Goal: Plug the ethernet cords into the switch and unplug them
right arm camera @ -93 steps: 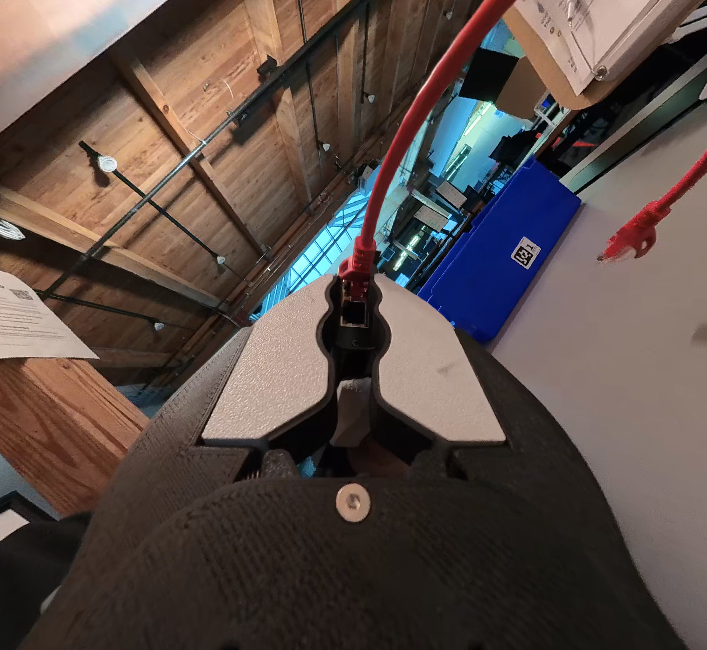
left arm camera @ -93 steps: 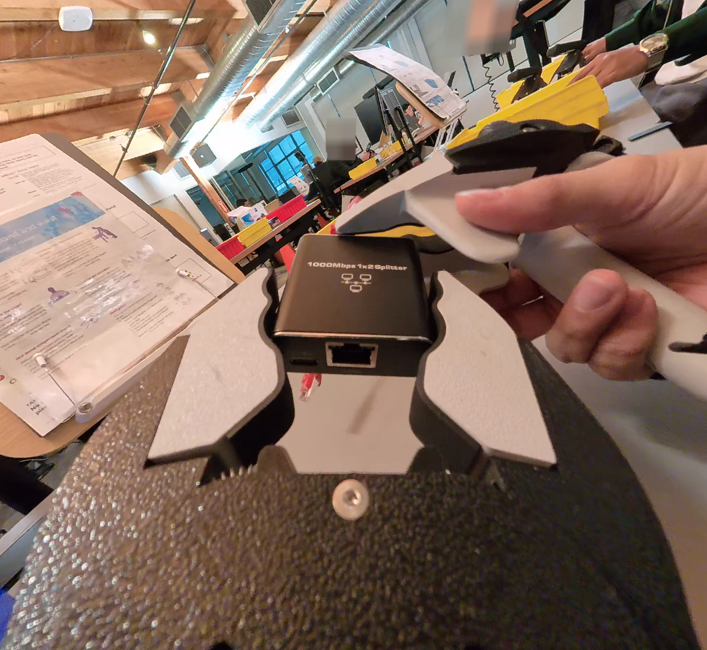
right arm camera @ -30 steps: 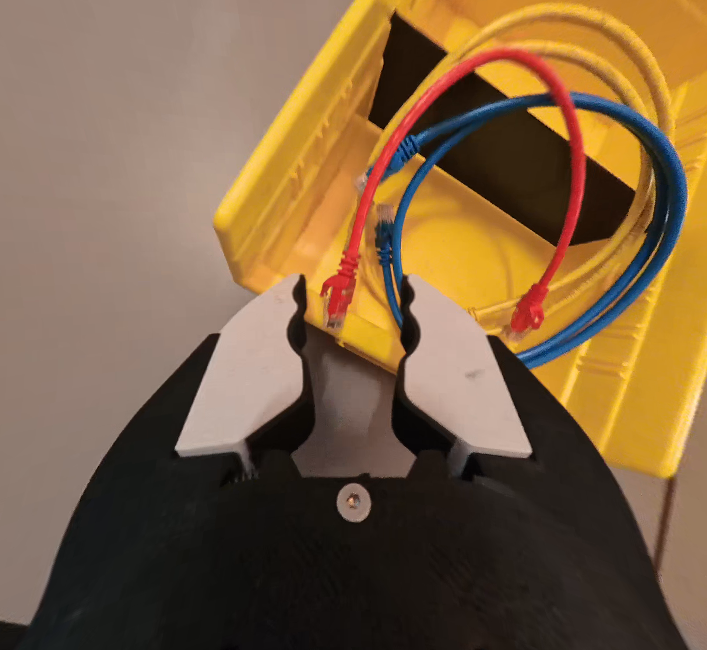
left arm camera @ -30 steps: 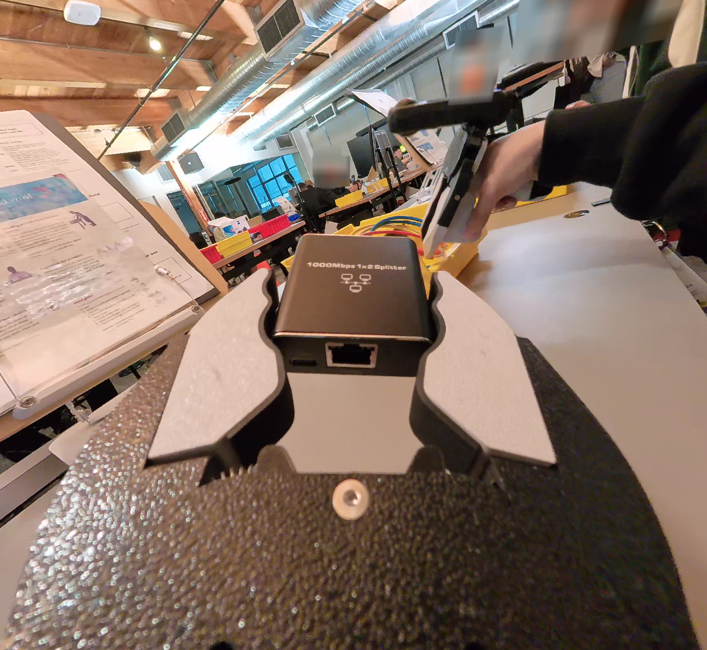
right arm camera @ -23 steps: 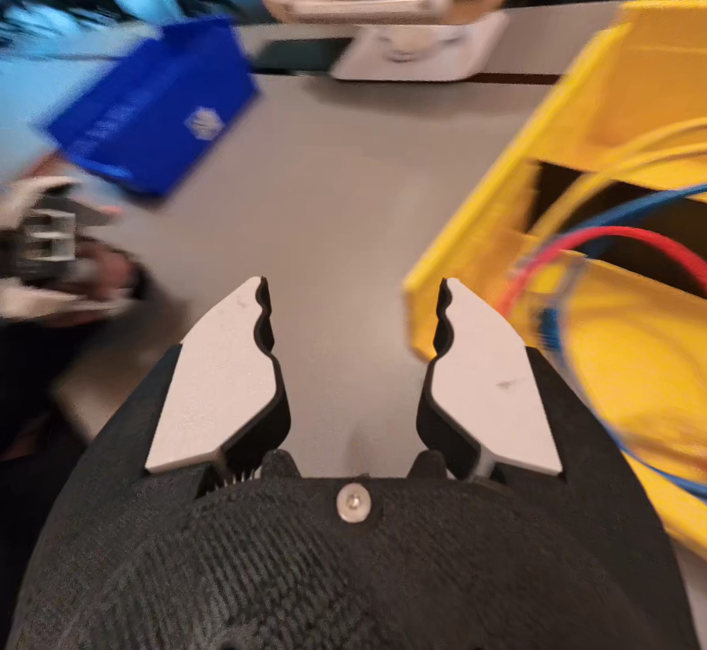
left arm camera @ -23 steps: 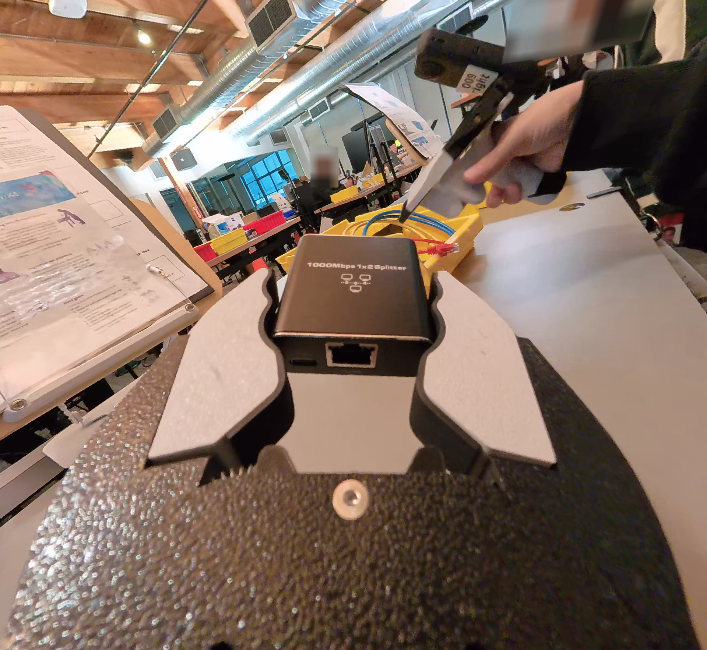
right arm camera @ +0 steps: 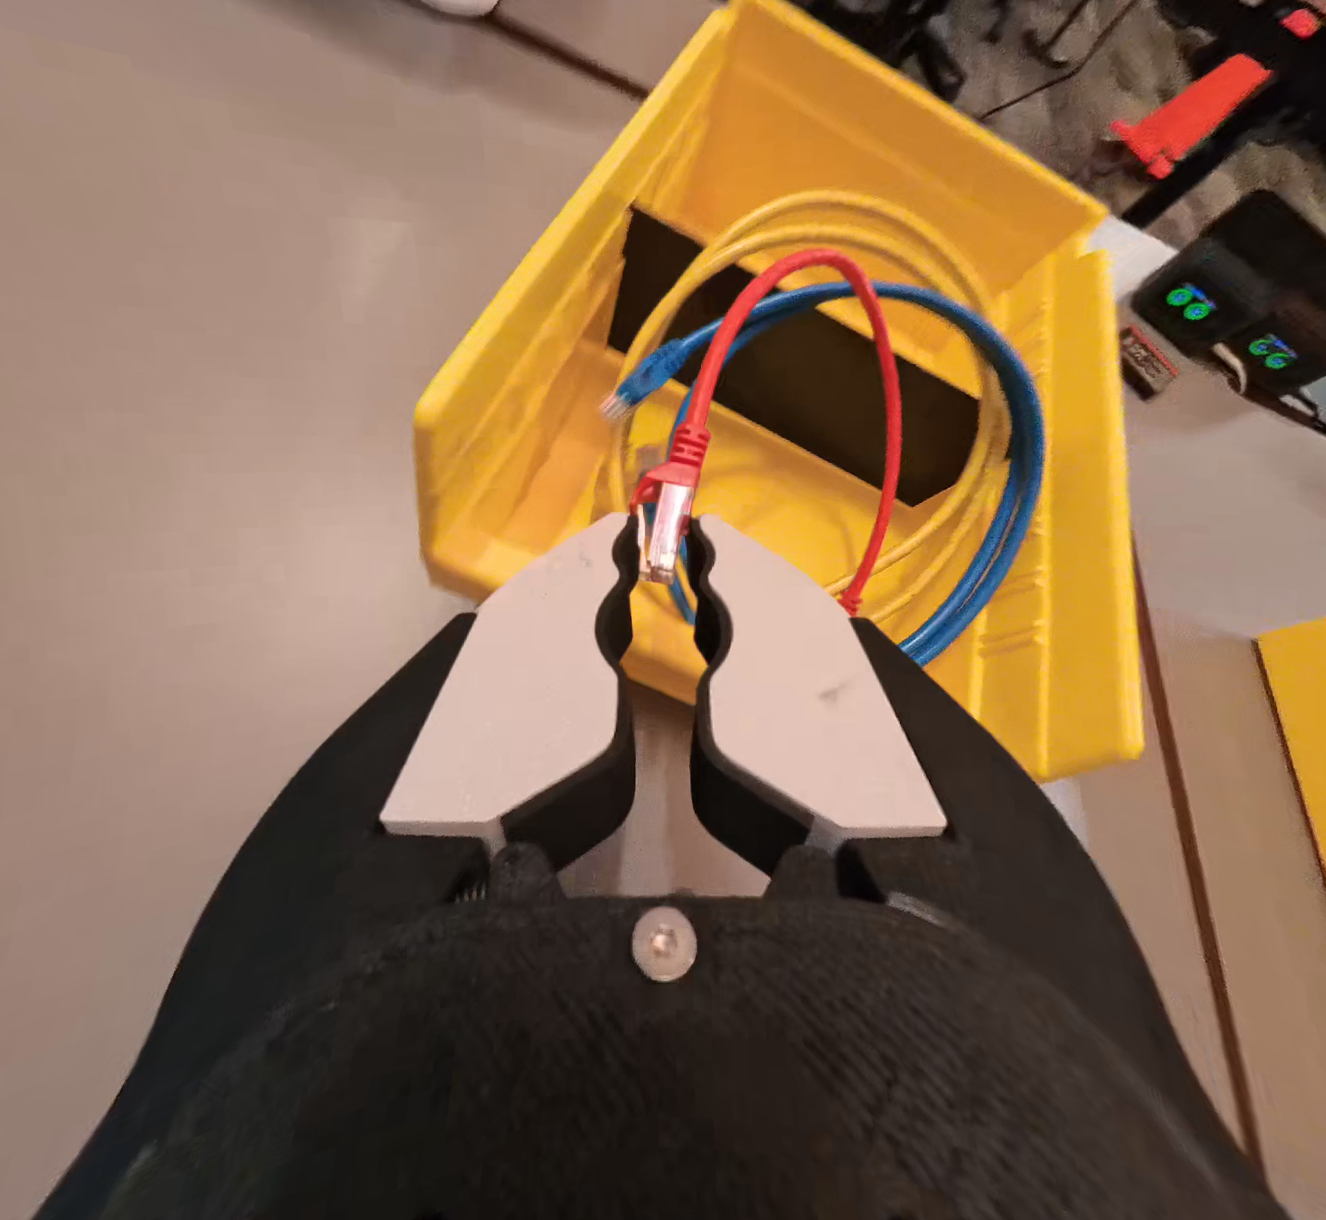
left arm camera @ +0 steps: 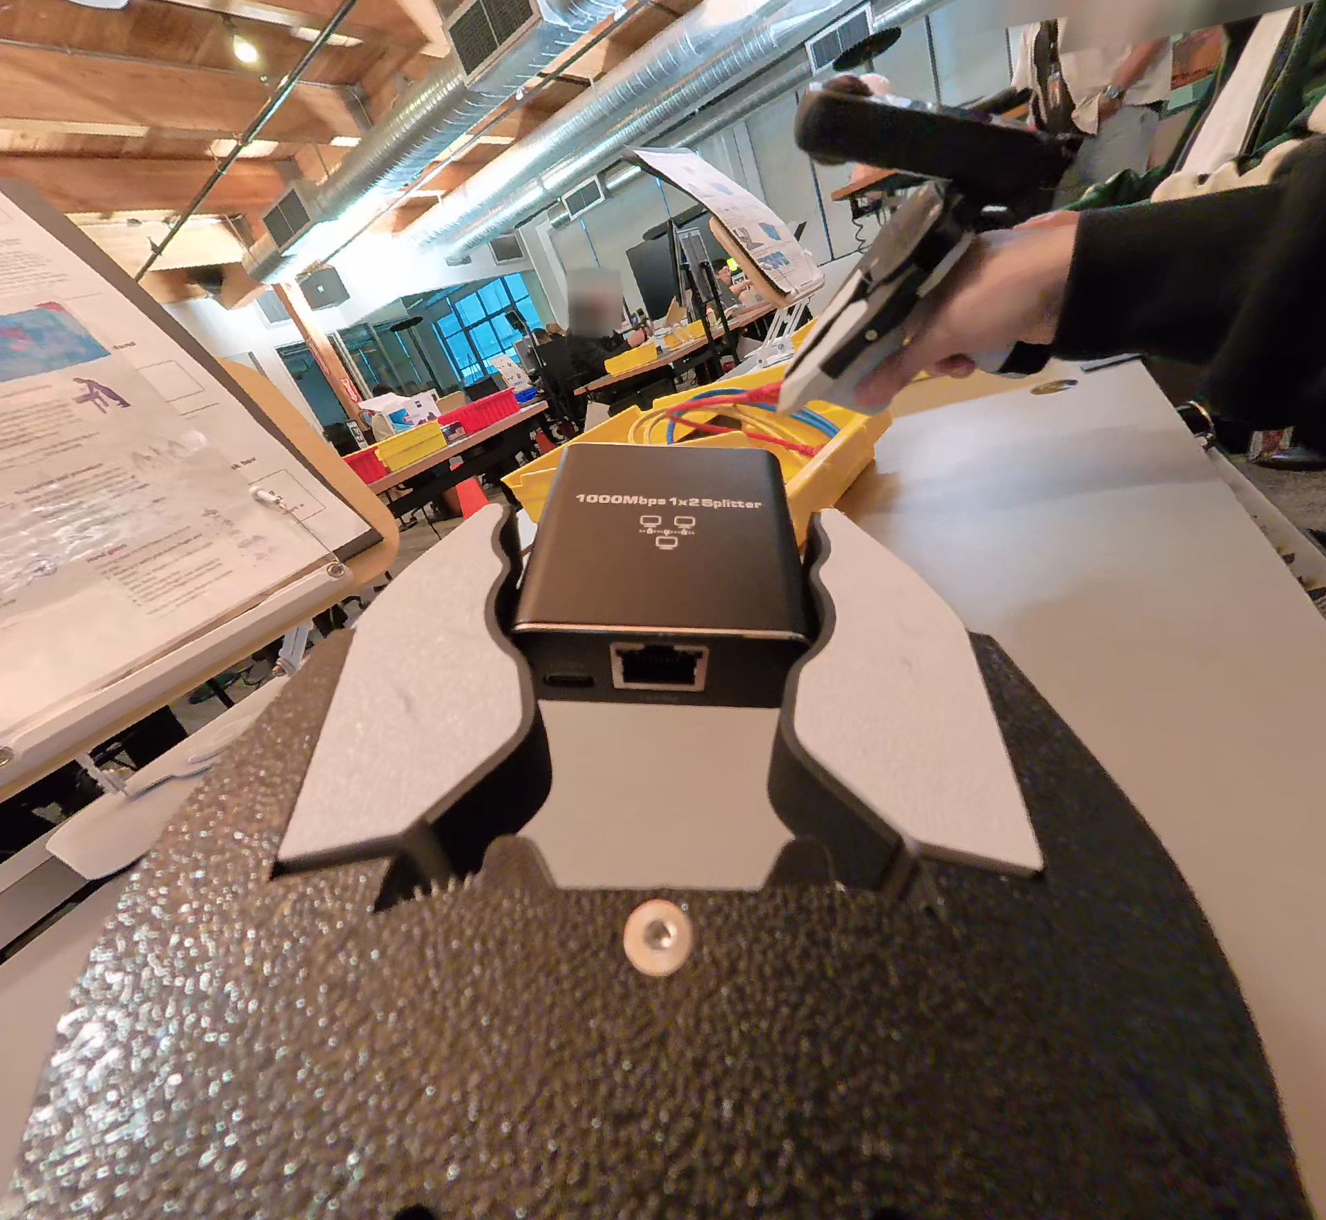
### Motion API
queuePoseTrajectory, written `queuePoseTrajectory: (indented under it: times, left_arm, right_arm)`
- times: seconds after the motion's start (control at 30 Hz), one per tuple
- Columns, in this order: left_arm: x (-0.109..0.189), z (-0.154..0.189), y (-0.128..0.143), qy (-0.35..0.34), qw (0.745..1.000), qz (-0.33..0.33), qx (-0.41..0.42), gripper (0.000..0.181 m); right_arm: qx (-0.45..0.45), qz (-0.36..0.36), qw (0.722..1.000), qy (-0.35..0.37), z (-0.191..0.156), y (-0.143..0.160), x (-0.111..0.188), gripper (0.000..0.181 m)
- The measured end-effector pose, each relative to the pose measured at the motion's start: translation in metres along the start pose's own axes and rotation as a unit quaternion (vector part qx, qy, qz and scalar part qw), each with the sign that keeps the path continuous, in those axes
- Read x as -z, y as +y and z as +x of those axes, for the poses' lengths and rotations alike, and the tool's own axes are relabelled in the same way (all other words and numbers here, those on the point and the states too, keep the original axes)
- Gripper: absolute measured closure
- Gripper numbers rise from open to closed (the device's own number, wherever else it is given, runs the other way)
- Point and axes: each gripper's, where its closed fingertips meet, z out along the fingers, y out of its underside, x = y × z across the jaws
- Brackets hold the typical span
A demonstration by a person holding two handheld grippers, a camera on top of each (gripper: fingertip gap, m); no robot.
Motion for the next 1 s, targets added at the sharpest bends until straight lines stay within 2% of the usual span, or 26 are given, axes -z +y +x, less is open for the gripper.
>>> queuePoseTrajectory:
  times: [0.1, 0.2, 0.27, 0.33, 0.5, 0.57, 0.6, 0.67, 0.73, 0.8, 0.9, 1.0]
  left_arm:
    - [-0.001, 0.002, 0.0, 0.004, 1.0, -0.001, -0.002, 0.106]
    - [-0.001, 0.003, 0.0, 0.004, 1.0, -0.002, -0.006, 0.107]
    - [0.0, 0.002, 0.001, 0.003, 1.0, -0.003, -0.004, 0.106]
    - [0.0, 0.001, 0.0, 0.002, 1.0, -0.002, -0.002, 0.106]
    - [0.001, 0.001, 0.001, 0.001, 1.0, -0.001, 0.0, 0.106]
    - [0.001, 0.001, 0.0, 0.002, 1.0, -0.001, 0.0, 0.107]
    - [0.001, 0.001, 0.0, 0.002, 1.0, 0.0, 0.0, 0.107]
    - [0.0, 0.003, -0.001, 0.005, 1.0, 0.001, -0.004, 0.107]
    - [-0.001, 0.007, -0.003, 0.011, 1.0, 0.003, -0.012, 0.107]
    - [-0.002, 0.013, -0.005, 0.025, 1.0, 0.008, -0.017, 0.107]
    - [-0.003, 0.026, -0.008, 0.053, 0.998, 0.016, -0.031, 0.106]
    - [-0.002, 0.035, -0.012, 0.07, 0.996, 0.021, -0.057, 0.106]
  right_arm:
    - [-0.028, 0.024, 0.999, -0.003, 0.004, -0.012, -0.016, 0.169]
    - [-0.035, 0.032, 0.996, -0.07, -0.019, -0.019, -0.036, 0.16]
    - [-0.052, -0.022, 0.991, -0.118, -0.033, -0.005, -0.05, 0.156]
    - [-0.061, -0.074, 0.991, -0.093, -0.024, 0.009, -0.058, 0.131]
    - [-0.046, -0.066, 0.992, -0.093, -0.017, 0.008, -0.035, 0.107]
    - [-0.068, -0.023, 0.993, -0.097, -0.012, -0.006, -0.015, 0.1]
    - [-0.095, 0.014, 0.988, -0.122, -0.017, -0.019, -0.002, 0.099]
    - [-0.149, 0.085, 0.958, -0.229, -0.049, -0.047, 0.028, 0.092]
    - [-0.174, 0.112, 0.902, -0.38, -0.103, -0.065, 0.062, 0.092]
    - [-0.184, 0.095, 0.842, -0.498, -0.151, -0.071, 0.088, 0.096]
    - [-0.187, 0.023, 0.773, -0.606, -0.206, -0.066, 0.1, 0.095]
    - [-0.202, -0.034, 0.687, -0.697, -0.246, -0.07, 0.116, 0.099]
